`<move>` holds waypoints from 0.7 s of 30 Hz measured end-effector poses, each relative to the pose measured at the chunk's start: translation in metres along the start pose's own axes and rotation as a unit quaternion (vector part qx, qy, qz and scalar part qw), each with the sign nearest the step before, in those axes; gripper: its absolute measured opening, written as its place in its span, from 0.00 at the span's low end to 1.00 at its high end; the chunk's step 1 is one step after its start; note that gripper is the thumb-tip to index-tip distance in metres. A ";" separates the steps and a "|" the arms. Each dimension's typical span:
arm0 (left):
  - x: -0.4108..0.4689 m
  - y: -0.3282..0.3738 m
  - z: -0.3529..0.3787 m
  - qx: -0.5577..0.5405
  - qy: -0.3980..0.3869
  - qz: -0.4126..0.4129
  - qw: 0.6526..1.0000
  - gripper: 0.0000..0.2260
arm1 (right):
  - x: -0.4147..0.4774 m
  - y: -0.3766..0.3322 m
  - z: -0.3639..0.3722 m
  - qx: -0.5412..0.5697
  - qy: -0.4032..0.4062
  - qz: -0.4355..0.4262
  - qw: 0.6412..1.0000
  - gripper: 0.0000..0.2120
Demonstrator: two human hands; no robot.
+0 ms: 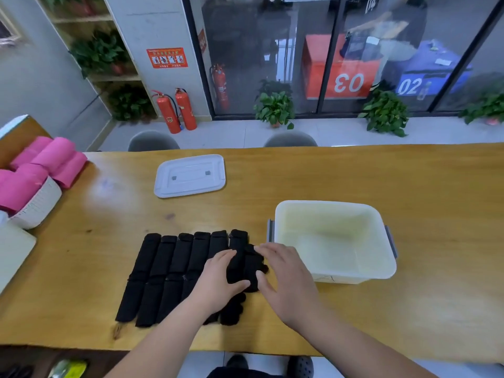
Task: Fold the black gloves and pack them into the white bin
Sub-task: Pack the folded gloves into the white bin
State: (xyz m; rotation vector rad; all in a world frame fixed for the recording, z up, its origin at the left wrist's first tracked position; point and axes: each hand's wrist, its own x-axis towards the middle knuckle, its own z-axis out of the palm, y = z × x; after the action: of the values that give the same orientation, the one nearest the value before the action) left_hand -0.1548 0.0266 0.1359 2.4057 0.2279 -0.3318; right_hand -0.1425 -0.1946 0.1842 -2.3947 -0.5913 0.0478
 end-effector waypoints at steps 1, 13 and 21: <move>-0.001 -0.005 0.000 0.001 -0.005 -0.004 1.000 0.40 | 0.000 -0.003 0.006 0.003 -0.025 -0.003 1.000 0.22; 0.007 -0.016 0.002 -0.032 -0.073 -0.033 0.996 0.33 | 0.016 0.032 0.075 -0.015 -0.265 0.136 0.954 0.30; 0.024 -0.001 0.014 -0.048 -0.125 -0.055 0.989 0.34 | 0.020 0.045 0.083 -0.033 -0.284 0.154 0.946 0.31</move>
State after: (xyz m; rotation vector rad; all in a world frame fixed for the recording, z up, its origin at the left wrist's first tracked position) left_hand -0.1346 0.0197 0.1183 2.2357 0.2565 -0.6530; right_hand -0.1221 -0.1673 0.0944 -2.5145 -0.4654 0.8901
